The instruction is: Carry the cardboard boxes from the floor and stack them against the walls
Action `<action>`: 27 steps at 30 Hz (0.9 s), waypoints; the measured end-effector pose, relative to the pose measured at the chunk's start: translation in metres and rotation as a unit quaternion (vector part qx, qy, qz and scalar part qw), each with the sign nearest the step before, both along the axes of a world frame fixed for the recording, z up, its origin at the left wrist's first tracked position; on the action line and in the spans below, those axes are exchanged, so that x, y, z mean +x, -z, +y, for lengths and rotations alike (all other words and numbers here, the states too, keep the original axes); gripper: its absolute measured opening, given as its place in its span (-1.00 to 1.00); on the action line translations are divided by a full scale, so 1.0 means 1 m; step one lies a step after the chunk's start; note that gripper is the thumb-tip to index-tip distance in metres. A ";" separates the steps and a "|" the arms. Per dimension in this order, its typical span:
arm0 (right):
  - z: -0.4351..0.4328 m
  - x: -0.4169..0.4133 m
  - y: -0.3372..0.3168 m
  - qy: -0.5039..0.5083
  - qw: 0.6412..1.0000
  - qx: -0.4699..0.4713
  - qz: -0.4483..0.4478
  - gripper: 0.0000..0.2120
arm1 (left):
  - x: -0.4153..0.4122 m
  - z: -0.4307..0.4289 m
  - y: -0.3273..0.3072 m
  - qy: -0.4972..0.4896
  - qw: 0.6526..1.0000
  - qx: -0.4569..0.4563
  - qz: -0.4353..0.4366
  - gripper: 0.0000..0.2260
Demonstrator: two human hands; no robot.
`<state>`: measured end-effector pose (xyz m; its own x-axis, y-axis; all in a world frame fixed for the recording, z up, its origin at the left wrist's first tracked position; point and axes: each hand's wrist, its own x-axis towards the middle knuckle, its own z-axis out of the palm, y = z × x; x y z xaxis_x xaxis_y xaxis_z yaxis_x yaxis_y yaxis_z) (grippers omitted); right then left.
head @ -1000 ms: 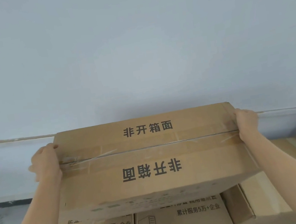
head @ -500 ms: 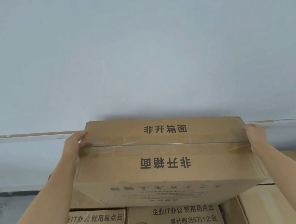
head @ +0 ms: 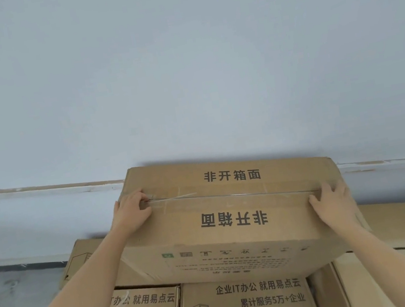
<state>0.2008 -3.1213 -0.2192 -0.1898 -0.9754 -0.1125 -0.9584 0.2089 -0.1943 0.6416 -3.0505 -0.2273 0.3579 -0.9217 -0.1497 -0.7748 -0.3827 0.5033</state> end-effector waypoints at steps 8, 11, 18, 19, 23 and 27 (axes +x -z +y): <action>0.081 0.051 0.023 -0.100 0.994 -0.032 0.010 -0.21 | -0.009 0.015 0.000 0.034 0.997 -0.002 -0.065 -0.62; 0.088 0.056 0.017 -0.049 0.999 -0.006 0.010 -0.43 | -0.019 0.029 -0.002 0.025 0.997 -0.029 -0.066 -0.63; 0.138 0.083 0.003 0.016 0.996 -0.019 -0.083 -0.44 | -0.031 0.079 0.003 0.039 0.997 -0.069 -0.005 -0.66; 0.149 0.090 0.002 0.025 0.994 -0.025 -0.105 -0.44 | -0.030 0.087 0.003 0.043 0.996 -0.080 0.011 -0.68; 0.191 0.125 -0.005 0.070 0.977 -0.036 -0.199 -0.46 | -0.014 0.123 0.005 0.077 0.990 -0.096 0.072 -0.73; 0.233 0.157 -0.001 0.132 0.961 -0.043 -0.240 -0.51 | 0.004 0.146 0.010 0.100 0.984 -0.063 0.136 -0.72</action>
<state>0.3580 -2.8883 -0.2178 -0.3790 -0.9096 -0.1702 -0.6696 0.3965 -0.6280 0.6457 -2.9046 -0.2368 0.1293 -0.9871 -0.0948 -0.6581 -0.1569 0.7364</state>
